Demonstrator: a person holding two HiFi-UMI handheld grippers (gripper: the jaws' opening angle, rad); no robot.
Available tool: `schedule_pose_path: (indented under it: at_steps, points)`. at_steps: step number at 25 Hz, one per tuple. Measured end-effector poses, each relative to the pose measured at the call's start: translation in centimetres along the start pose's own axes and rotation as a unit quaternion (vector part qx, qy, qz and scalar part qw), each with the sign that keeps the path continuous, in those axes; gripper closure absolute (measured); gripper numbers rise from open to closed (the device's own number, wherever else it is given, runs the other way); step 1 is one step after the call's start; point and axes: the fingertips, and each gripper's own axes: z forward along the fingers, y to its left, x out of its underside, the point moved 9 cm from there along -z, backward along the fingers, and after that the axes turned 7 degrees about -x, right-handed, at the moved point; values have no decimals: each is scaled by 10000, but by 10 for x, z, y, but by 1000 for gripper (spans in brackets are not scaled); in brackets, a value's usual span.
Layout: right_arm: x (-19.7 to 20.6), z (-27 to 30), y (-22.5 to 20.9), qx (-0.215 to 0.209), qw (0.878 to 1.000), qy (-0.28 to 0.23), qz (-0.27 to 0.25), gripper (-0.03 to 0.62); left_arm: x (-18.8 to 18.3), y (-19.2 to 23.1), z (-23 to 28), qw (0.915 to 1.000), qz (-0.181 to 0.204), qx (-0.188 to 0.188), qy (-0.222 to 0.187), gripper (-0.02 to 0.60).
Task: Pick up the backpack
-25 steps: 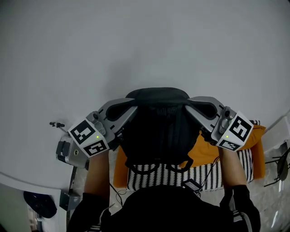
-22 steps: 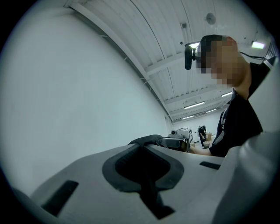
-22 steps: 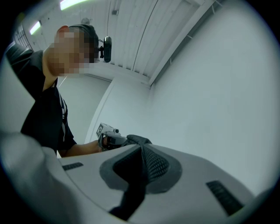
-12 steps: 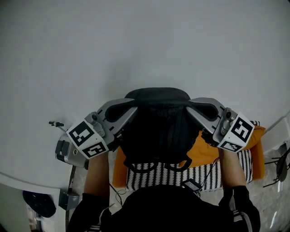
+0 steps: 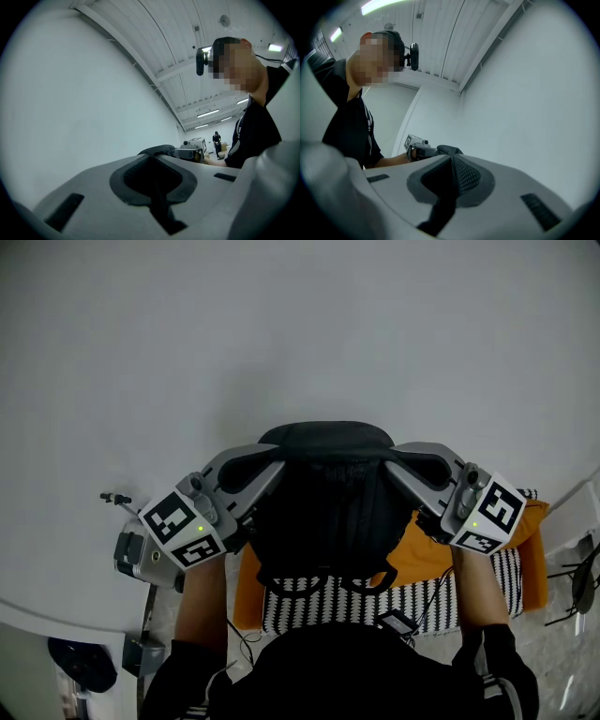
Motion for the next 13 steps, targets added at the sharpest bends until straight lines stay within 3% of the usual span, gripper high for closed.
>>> schedule_pose_path:
  at_steps: [13]
  points:
    - [-6, 1, -1, 100, 9999, -2, 19, 559, -2, 2, 1, 9999, -27, 133, -80, 551]
